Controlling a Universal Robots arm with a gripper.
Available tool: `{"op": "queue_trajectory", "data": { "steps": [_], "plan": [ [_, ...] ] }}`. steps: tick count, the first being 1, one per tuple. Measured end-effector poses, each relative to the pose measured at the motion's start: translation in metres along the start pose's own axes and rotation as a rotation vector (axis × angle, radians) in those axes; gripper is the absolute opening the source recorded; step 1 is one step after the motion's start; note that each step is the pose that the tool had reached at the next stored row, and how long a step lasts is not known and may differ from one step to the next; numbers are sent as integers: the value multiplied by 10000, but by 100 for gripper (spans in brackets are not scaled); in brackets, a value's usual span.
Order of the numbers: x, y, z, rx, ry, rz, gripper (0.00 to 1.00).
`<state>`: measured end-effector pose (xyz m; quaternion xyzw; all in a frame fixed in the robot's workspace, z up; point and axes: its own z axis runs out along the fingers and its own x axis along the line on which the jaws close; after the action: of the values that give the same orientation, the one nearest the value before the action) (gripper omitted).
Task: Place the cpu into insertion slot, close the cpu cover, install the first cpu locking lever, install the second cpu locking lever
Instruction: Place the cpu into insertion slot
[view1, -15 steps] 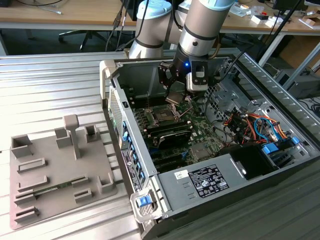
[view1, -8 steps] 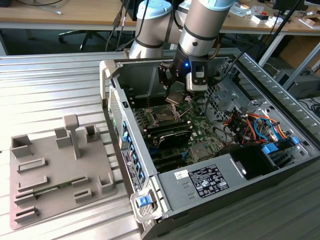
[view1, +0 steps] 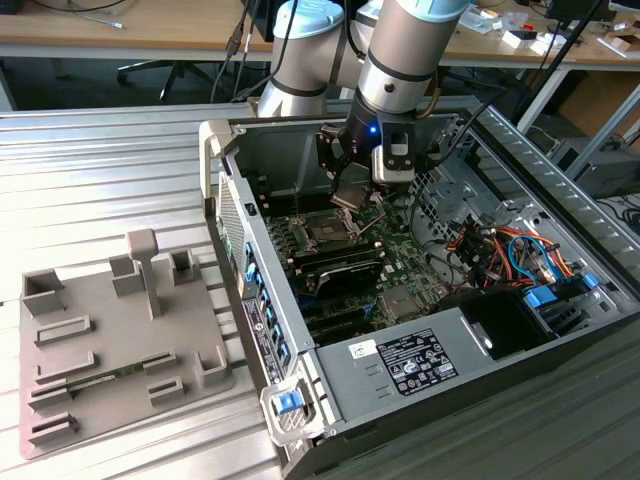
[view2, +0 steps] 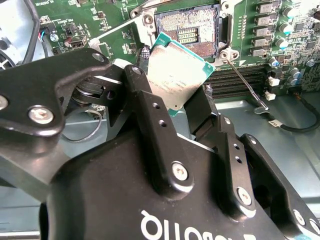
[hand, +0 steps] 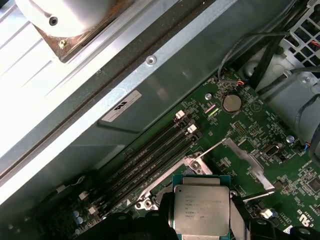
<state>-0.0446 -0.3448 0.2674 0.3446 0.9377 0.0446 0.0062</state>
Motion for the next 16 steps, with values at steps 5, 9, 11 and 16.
{"op": "queue_trajectory", "data": {
  "steps": [5,9,11,16],
  "plan": [
    [0,0,2,0,-3,35,55],
    [0,-1,5,-1,-6,70,55],
    [0,-1,6,-2,-8,87,55],
    [0,-1,9,-2,-10,118,55]
  ]
}}
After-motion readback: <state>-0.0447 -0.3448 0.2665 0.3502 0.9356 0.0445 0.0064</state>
